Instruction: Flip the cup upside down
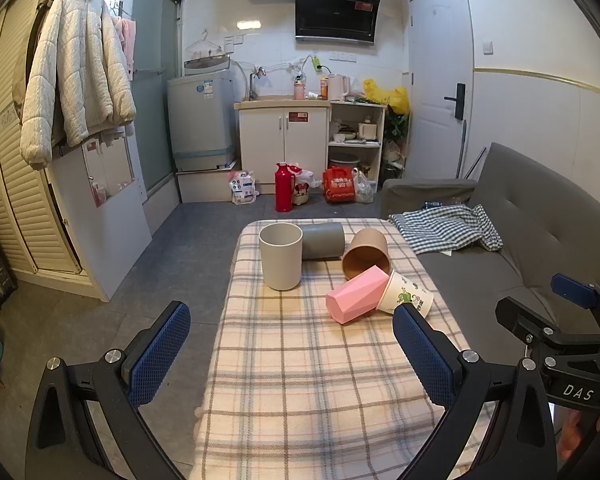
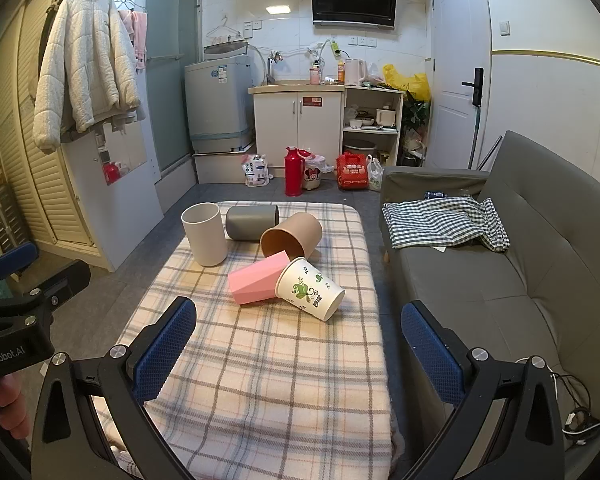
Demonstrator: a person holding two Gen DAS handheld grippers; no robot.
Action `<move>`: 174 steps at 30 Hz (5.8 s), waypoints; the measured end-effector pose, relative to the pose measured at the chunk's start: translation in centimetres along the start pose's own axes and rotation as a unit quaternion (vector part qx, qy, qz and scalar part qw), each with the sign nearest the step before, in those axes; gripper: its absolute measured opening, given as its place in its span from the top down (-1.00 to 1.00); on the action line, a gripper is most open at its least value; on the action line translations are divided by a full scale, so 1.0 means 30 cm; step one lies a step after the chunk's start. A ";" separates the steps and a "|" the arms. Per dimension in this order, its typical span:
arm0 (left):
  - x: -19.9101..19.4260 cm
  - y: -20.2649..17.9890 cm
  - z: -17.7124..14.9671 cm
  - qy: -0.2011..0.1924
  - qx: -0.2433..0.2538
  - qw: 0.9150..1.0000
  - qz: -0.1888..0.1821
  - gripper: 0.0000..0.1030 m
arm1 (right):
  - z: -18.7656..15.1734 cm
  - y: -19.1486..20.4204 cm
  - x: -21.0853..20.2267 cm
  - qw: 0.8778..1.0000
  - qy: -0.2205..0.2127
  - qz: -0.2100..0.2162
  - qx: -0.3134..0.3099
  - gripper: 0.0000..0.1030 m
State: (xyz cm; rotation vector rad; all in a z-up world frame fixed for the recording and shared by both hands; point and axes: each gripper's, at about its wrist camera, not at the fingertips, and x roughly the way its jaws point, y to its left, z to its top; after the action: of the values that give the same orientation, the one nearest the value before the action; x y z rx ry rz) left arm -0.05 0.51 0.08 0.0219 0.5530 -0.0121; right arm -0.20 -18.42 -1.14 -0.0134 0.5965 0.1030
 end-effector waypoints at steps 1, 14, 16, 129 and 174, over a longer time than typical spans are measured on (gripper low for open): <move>0.000 0.000 0.000 0.000 0.000 1.000 0.000 -1.00 | 0.000 0.000 0.000 1.000 0.001 0.000 0.000 -1.00; -0.006 -0.004 -0.013 0.001 -0.002 1.000 -0.004 -1.00 | -0.001 0.001 -0.002 1.000 0.001 0.000 0.000 -1.00; -0.004 -0.001 -0.010 0.002 -0.005 1.000 -0.005 -1.00 | 0.002 0.001 -0.003 1.000 0.001 0.001 0.000 -1.00; 0.338 0.032 -0.148 0.112 -0.026 0.993 0.006 -1.00 | -0.196 0.091 0.433 0.965 0.256 0.045 0.034 -0.25; 0.276 -0.276 -0.240 0.150 -0.014 0.989 -0.009 -1.00 | -0.190 -0.197 0.191 0.991 0.095 -0.050 0.076 -0.74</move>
State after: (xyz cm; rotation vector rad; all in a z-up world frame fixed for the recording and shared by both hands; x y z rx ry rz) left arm 3.07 -7.62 -10.55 -0.0080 0.8536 -0.0181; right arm 1.92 -24.02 -9.18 0.0946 0.7916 -0.0419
